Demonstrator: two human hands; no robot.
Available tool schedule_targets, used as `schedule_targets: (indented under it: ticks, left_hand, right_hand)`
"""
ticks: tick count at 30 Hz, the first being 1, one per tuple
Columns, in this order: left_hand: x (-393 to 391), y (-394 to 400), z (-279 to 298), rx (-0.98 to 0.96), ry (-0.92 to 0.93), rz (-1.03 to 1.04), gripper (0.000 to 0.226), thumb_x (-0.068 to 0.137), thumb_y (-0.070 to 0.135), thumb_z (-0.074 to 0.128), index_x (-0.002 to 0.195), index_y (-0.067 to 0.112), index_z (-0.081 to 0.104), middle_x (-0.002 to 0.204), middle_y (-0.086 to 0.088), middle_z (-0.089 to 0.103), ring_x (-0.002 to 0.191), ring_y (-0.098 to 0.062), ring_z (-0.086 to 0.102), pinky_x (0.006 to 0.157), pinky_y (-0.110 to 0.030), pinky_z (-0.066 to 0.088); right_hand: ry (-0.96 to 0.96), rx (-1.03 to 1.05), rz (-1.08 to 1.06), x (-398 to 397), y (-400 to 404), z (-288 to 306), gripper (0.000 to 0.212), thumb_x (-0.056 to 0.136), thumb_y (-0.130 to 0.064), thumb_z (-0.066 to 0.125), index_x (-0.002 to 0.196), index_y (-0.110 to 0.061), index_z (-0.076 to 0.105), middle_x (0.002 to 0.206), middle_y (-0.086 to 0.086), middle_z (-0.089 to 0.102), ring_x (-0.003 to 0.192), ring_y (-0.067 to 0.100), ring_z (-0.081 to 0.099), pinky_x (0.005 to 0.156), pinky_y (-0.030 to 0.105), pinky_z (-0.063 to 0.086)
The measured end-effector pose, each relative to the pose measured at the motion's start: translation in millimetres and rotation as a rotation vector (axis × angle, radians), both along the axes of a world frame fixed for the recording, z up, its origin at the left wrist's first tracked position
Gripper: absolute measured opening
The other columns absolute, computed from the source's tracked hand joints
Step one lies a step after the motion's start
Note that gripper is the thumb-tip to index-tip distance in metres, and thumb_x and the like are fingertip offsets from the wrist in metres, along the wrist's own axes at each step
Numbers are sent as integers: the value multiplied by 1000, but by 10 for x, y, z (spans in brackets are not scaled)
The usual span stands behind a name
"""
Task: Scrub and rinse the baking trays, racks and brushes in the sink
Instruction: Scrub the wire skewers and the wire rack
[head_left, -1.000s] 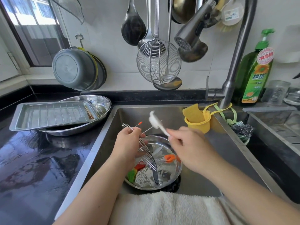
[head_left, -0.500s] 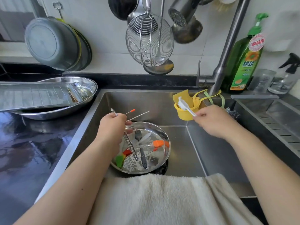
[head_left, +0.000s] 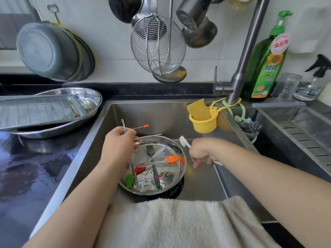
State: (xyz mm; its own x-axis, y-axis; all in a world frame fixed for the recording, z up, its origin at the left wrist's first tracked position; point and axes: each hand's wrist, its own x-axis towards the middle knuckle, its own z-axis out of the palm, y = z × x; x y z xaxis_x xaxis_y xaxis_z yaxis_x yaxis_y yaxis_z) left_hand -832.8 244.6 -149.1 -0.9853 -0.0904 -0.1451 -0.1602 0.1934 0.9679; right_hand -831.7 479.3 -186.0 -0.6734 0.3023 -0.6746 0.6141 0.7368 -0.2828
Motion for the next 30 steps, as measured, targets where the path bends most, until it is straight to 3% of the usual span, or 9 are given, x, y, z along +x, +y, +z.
schedule_targets:
  ticks: [3,5,8,12,16,19,23,26,30]
  left_hand:
    - [-11,-8,-3,-14,-24,9,12,100,14,58,96,14,69,91,-7,74,92,-30,75,81,-42,60]
    - [-13,-13,4,-13,-22,16,12,102,14,57,97,14,68,94,-8,74,90,-27,75,66,-30,51]
    - [-48,-21,-28,-36,-12,38,12,102,14,57,95,15,67,94,-8,73,83,-22,71,62,-27,45]
    - [-64,-25,-51,-115,29,57,13,101,17,59,92,21,66,94,-5,74,85,-20,73,60,-26,43]
    - [-55,-30,-53,-165,36,61,14,101,14,56,96,17,68,90,-1,72,90,-23,73,59,-25,40]
    - [-72,-39,-67,-179,23,81,14,100,13,57,93,17,68,89,-2,72,94,-26,74,62,-28,43]
    - [-87,-30,-84,-198,24,63,17,100,13,57,90,18,69,92,-6,74,96,-27,74,66,-31,47]
    - [-86,-28,-103,-199,28,52,17,100,11,56,90,16,70,97,-11,76,96,-29,74,64,-29,47]
    - [-95,-18,-128,-192,43,62,20,99,8,53,89,16,69,96,-10,75,88,-24,72,56,-25,41]
  right_hand:
    - [-43,-11,-48,-169,-26,-274,31,103,-15,38,133,-8,42,95,15,68,47,14,27,49,25,28]
    - [-70,-112,-105,-212,-39,-411,13,101,-16,49,102,-5,57,89,14,65,44,13,27,44,21,26]
    - [-158,-333,-109,-229,-33,-445,29,103,-13,48,76,-7,57,75,10,65,37,10,22,42,16,18]
    - [-274,-462,-112,-247,114,-406,18,104,-11,44,96,-8,60,79,10,73,31,7,18,34,14,19]
    - [-470,-255,148,-194,251,-384,15,103,-16,56,111,-6,62,88,6,78,40,8,21,39,16,26]
    - [-333,-99,146,-289,386,-332,17,104,-16,54,103,-1,61,99,0,74,35,10,27,41,19,33]
    - [-41,42,144,-256,422,-302,40,106,-8,36,146,-2,42,69,3,72,41,16,46,48,22,43]
    - [-69,-54,173,-159,302,-355,26,106,-3,35,128,-11,44,113,12,72,54,18,46,54,29,42]
    - [-102,-92,154,-198,72,-611,34,99,-15,51,125,6,59,109,20,70,78,29,57,70,34,47]
